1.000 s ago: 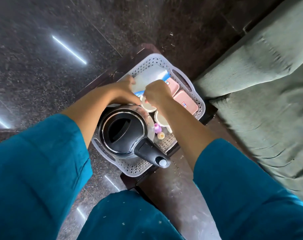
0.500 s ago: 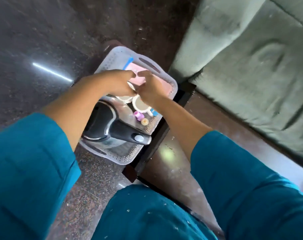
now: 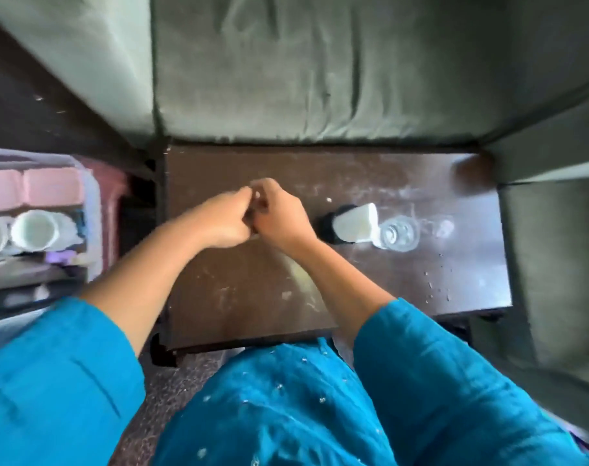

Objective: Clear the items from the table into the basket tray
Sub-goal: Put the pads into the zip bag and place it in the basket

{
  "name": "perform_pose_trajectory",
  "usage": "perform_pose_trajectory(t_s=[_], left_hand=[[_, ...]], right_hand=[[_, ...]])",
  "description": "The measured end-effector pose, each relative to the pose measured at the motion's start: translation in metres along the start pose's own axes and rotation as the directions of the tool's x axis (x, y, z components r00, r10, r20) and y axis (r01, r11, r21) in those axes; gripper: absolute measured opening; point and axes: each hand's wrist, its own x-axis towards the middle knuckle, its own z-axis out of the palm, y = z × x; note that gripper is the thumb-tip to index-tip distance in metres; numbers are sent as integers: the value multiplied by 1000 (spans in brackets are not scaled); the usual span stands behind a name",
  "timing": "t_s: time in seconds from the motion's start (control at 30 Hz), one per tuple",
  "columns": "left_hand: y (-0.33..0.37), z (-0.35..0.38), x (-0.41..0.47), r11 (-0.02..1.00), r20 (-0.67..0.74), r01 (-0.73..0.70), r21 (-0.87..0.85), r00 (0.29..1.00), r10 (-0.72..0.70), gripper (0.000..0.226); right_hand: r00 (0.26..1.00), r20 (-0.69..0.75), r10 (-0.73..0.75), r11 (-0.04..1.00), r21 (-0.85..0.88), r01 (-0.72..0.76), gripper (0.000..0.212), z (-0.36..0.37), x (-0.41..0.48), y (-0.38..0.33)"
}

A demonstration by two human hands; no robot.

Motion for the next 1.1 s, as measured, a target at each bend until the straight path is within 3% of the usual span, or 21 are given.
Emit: perform_pose_trajectory(t_s=[0.17, 0.3, 0.4, 0.5, 0.57, 0.63, 0.83, 1.1], left_hand=[[73, 61, 44, 989, 52, -111, -93, 992, 116, 100], [104, 107, 77, 989, 40, -93, -117, 994, 98, 110], [112, 134, 99, 994, 12, -37, -103, 999, 39, 116], [113, 155, 119, 996, -6, 10, -86, 1000, -10, 123], [112, 164, 128, 999, 4, 0, -49, 1000, 0, 125], [113, 172, 135, 1000, 9, 2, -15, 1000, -2, 125], [117, 184, 145, 998, -134, 39, 47, 990, -32, 106], [122, 204, 125, 996, -161, 62, 72, 986, -50, 91]], right_hand=[[942, -335, 26, 997, -62, -50, 44, -92, -19, 111], [881, -458, 115, 958, -182, -220, 49, -147, -22, 203], [918, -328, 221, 880, -340, -333, 75, -160, -18, 255], [951, -111, 289, 826, -473, -307, 117, -151, -10, 285], [960, -27, 280, 838, -480, -258, 128, -141, -3, 294], [969, 11, 246, 852, -480, -210, 126, -132, 5, 299], [982, -36, 185, 880, -439, -182, 87, -129, 21, 301], [992, 104, 67, 859, -512, -4, 86, -134, 34, 293]])
